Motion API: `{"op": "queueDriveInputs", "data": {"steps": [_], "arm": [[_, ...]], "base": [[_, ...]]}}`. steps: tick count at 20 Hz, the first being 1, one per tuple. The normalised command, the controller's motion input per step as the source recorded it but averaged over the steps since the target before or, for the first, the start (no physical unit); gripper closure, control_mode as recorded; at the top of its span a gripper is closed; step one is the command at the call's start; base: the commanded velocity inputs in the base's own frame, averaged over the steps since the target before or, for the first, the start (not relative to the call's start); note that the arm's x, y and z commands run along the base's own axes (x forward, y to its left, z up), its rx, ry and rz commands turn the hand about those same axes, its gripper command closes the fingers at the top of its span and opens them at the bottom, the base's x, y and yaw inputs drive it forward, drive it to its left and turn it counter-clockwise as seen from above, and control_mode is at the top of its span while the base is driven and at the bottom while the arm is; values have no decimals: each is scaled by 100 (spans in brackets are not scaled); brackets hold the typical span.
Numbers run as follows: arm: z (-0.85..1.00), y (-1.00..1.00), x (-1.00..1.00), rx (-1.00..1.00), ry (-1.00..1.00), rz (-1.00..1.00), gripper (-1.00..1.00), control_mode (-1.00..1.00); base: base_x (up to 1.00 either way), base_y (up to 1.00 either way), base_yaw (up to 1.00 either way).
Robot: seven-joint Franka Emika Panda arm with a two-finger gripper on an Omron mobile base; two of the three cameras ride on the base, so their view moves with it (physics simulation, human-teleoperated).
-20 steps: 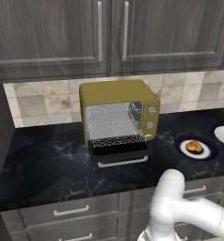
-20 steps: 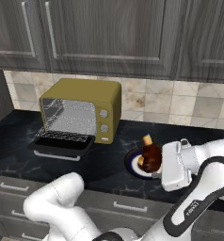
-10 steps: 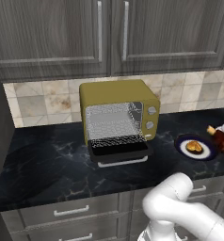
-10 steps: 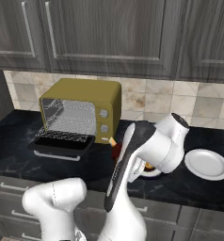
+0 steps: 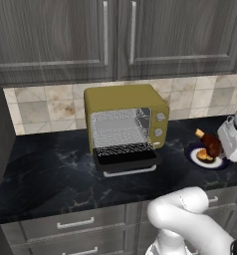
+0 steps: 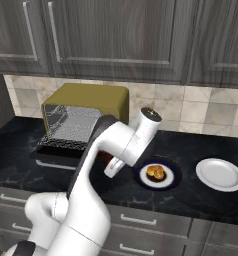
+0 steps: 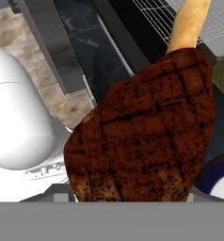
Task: Open the toaster oven door. Place the bread on the top rack in the toaster oven and place the steak on the bottom rack.
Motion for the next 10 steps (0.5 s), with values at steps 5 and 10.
{"op": "queueDriveInputs", "data": {"steps": [5, 10], "arm": [[1, 72, 23, -12, -1, -5, 100, -100], [17, 62, 33, -14, 3, 0, 100, -100]], "base": [[0, 0, 0], [0, 0, 0]]}}
